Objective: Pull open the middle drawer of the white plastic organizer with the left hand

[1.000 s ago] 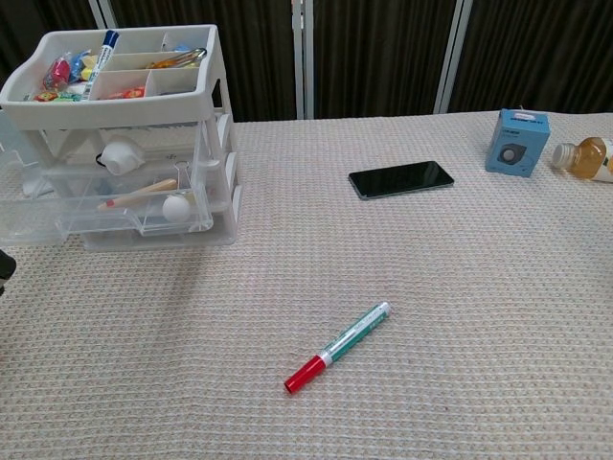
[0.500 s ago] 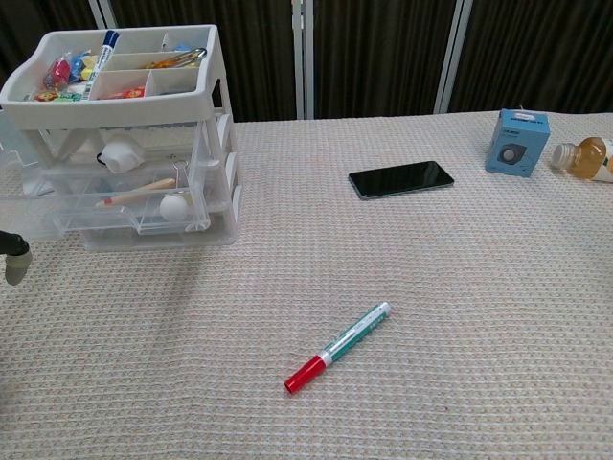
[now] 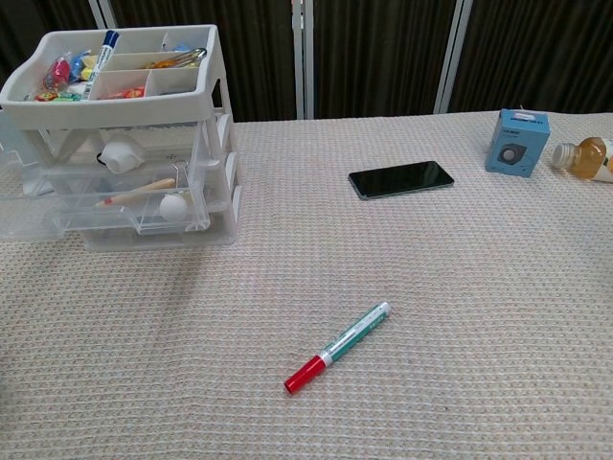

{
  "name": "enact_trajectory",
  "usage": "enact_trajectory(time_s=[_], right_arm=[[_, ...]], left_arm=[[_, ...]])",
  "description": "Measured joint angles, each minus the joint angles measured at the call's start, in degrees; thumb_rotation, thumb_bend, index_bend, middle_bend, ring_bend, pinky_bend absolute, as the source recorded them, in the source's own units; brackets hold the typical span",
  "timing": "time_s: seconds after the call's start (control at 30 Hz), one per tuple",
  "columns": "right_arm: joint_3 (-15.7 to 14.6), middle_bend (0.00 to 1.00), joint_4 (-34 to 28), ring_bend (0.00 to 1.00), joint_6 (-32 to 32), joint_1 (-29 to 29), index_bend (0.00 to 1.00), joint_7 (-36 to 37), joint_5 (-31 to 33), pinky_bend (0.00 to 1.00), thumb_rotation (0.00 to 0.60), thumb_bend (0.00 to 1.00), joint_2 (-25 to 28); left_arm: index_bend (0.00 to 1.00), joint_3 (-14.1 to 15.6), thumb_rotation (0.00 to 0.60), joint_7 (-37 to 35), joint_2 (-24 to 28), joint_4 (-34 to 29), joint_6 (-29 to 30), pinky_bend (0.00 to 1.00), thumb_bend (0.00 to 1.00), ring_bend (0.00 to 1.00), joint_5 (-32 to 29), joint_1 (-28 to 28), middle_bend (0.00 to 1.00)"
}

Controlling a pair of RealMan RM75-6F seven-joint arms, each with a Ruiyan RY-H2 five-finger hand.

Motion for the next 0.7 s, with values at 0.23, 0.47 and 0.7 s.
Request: enact_trajectory(time_s=[0.23, 0.47, 0.7], right_arm=[[0.1, 0.00, -0.2, 0.00, 0.4, -0.1, 0.00, 0.0, -0.3, 0.00, 0.600, 0.02, 0.1], [0.2, 0.00, -0.8, 0.00, 0.9, 0.0, 0.00, 0.2, -0.9, 0.00, 0.600, 0.02, 0.3], [0.3, 0.00, -0.6, 0.00, 2.7, -0.1, 0.00, 0.7, -2.6, 0.00, 0.600, 0.02, 0.3]], left_arm=[[0.13, -0.9, 0.600, 0.5, -3.8, 3.4, 12.1, 0.38, 0.13, 0.40, 1.6, 6.9, 0.28], [0.00, -1.7, 0.600, 0.7, -11.5, 6.7, 21.1, 0.00, 0.08, 0.00, 0.0, 15.5, 0.00], [0.00, -2.0, 0.600, -2.9, -12.3, 5.2, 21.2, 0.00, 0.07, 0.00, -3.7, 17.9, 0.00]])
